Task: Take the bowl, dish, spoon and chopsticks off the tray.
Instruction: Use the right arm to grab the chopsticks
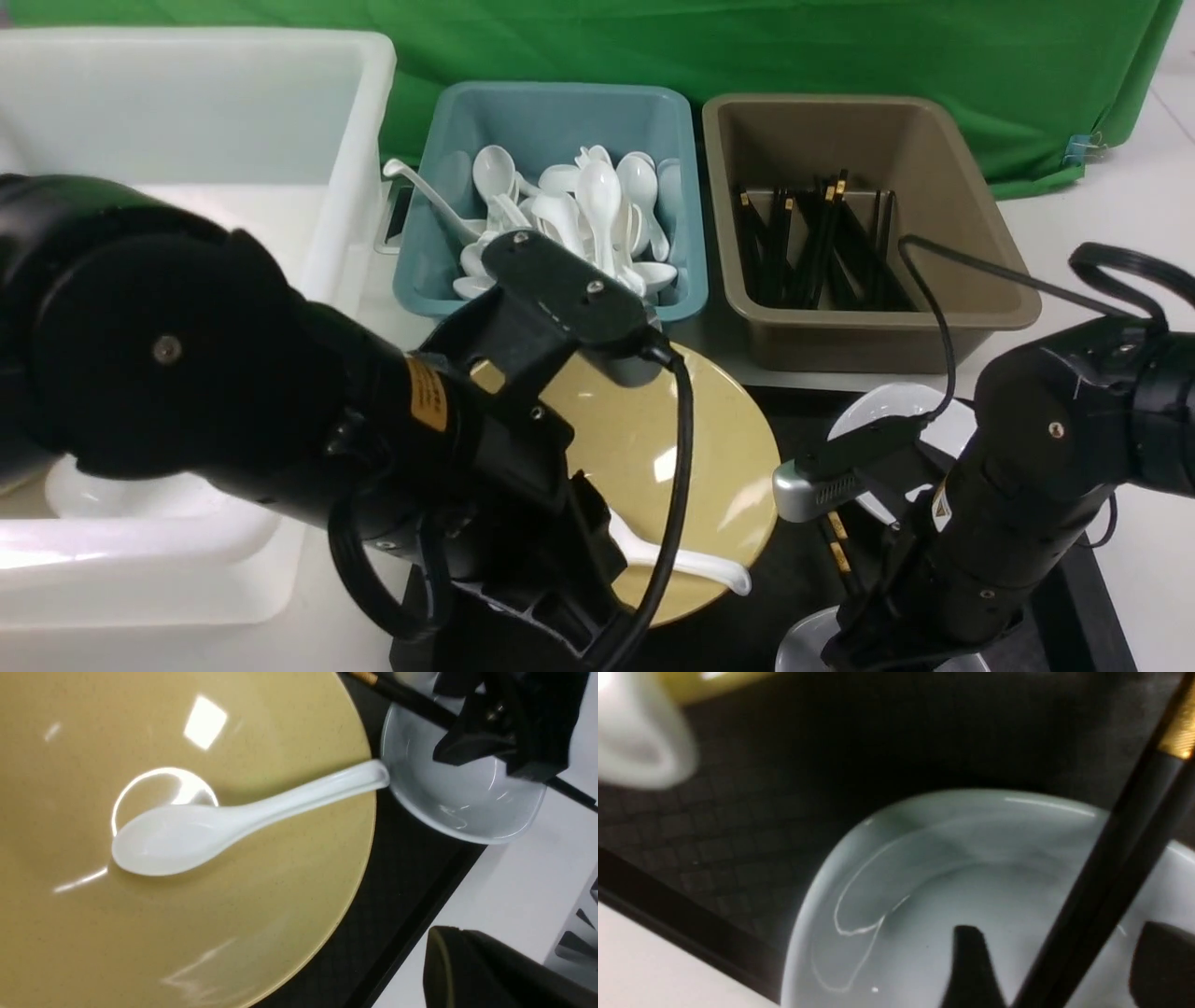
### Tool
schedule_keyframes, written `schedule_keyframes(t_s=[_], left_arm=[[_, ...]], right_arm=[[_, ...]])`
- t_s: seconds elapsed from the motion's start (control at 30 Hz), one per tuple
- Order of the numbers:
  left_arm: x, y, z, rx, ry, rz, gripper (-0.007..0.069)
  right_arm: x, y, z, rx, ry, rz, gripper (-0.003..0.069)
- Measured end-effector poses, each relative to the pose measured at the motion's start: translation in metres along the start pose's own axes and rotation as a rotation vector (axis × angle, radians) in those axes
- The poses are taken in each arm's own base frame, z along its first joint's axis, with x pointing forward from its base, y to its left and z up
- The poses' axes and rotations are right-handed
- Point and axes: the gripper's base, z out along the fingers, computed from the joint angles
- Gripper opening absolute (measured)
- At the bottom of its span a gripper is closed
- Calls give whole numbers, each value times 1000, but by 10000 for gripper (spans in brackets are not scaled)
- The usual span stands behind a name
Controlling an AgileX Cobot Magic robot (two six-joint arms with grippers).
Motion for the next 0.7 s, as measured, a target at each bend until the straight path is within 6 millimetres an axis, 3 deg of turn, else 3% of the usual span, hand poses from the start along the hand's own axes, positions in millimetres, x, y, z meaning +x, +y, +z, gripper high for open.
schedule_keyframes(t_s=[0.13,0.17,0.4,0.53,0.7], left_arm=[[0,0,1,3,3,10,-19],[0,0,1,3,2,11,-19],[0,-1,1,4,0,12,-19],[0,0,1,4,-1,12,-19],[-7,1,1,-13,-72,12,-19]], right_arm=[[0,0,2,2,14,0,104],[1,0,2,2,18,0,87],[4,0,-1,1,42,-1,95],[8,1,-16,-5,8,-7,95],[12,-1,-52,-17,-106,1,95]])
